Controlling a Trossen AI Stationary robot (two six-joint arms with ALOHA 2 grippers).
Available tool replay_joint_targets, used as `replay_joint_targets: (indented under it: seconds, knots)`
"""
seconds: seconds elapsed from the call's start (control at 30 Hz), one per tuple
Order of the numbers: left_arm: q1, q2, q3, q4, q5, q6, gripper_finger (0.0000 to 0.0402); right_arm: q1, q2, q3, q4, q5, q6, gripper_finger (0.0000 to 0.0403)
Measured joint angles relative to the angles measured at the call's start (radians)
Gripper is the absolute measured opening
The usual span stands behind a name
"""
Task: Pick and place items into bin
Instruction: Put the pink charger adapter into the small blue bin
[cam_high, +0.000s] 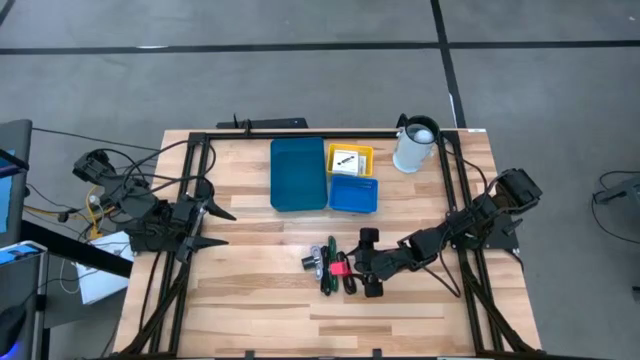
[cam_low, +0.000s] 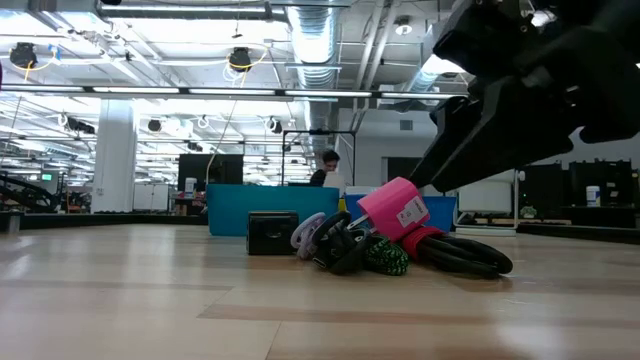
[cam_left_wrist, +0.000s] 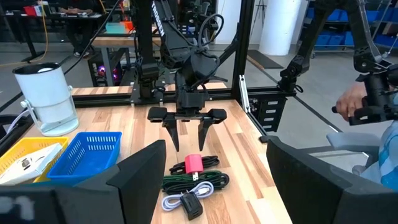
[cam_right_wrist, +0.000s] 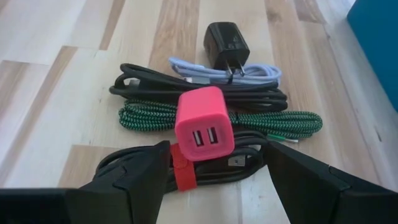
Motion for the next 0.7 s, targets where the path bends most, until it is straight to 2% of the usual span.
replay_joint_targets:
  seconds: [0.7]
  knots:
    - [0.000, 0.000, 0.000, 0.000, -0.001, 0.000, 0.0268, 0.025, 0.000, 0.000, 0.047, 0.004, 0.004, 0.0260]
